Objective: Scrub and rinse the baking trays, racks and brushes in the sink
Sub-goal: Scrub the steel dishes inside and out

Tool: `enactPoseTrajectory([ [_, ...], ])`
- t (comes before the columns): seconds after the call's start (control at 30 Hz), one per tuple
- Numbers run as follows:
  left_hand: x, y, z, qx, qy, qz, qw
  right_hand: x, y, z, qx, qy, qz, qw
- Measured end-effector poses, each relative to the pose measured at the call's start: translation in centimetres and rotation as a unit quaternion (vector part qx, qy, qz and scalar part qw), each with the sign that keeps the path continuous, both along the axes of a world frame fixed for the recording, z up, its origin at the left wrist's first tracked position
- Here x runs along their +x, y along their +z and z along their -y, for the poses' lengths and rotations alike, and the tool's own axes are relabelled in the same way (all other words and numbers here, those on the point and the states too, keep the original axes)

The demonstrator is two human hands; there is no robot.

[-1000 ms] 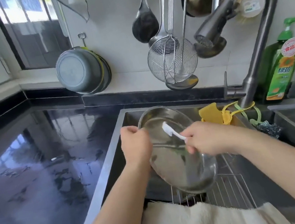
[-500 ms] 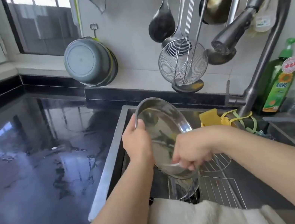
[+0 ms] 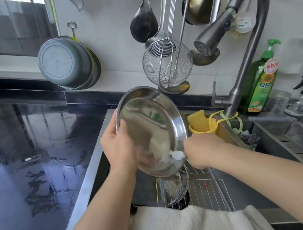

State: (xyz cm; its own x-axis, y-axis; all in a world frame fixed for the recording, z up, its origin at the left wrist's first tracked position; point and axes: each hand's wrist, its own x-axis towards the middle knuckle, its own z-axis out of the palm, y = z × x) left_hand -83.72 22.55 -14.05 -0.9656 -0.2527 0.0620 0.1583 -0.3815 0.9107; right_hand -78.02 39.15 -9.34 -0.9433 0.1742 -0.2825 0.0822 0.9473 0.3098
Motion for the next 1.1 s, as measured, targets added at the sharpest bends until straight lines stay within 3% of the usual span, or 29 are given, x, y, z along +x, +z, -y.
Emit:
enactPoseTrajectory([
  [0.13, 0.4, -0.1, 0.4, 0.008, 0.014, -0.01, 1.0, 0.3, -0.8, 1.6, -0.116, 0.068, 0.088, 0.987],
  [0.2, 0.4, -0.2, 0.5, 0.013, 0.029, -0.006, 0.999, 0.2, -0.1, 1.9, -0.186, 0.1, 0.079, 0.974],
  [0.27, 0.2, -0.3, 0.6, 0.018, 0.032, -0.005, 0.999, 0.0, -0.4, 1.0, -0.125, 0.093, 0.078, 0.985],
  [0.37, 0.3, -0.2, 0.4, 0.01, 0.018, -0.015, 1.0, -0.2, -0.4, -1.8, -0.016, -0.003, -0.012, 1.0],
  [0.43, 0.5, 0.0, 0.1, 0.011, 0.015, -0.018, 1.0, 0.2, -0.9, -2.2, -0.005, 0.01, -0.044, 0.999],
  [0.5, 0.6, 0.1, 0.1, 0.004, 0.016, -0.02, 1.0, 0.9, -1.7, -0.9, -0.052, 0.023, -0.003, 0.998],
  [0.63, 0.8, -0.1, 0.6, 0.007, 0.016, -0.019, 1.0, 1.7, -1.9, 1.1, -0.237, 0.044, 0.066, 0.968],
  [0.73, 1.0, 0.1, 0.7, 0.001, 0.004, -0.017, 1.0, 0.5, -1.5, -2.0, -0.082, 0.045, 0.066, 0.993],
  [0.83, 0.8, -0.1, 0.3, -0.023, -0.033, -0.01, 0.999, -0.5, -0.8, -4.5, 0.067, 0.037, -0.032, 0.997],
  [0.9, 0.5, -0.3, 0.5, -0.031, -0.046, 0.012, 0.998, -1.6, 0.2, -5.2, 0.142, 0.097, -0.093, 0.981],
  [1.0, 0.1, -0.5, 0.9, -0.025, -0.043, 0.023, 0.998, -3.3, 1.1, -5.6, 0.19, 0.152, -0.178, 0.953],
  [1.1, 0.6, -0.2, 0.8, -0.021, -0.013, 0.016, 1.0, -2.0, -0.7, -4.7, 0.158, 0.118, -0.109, 0.974],
])
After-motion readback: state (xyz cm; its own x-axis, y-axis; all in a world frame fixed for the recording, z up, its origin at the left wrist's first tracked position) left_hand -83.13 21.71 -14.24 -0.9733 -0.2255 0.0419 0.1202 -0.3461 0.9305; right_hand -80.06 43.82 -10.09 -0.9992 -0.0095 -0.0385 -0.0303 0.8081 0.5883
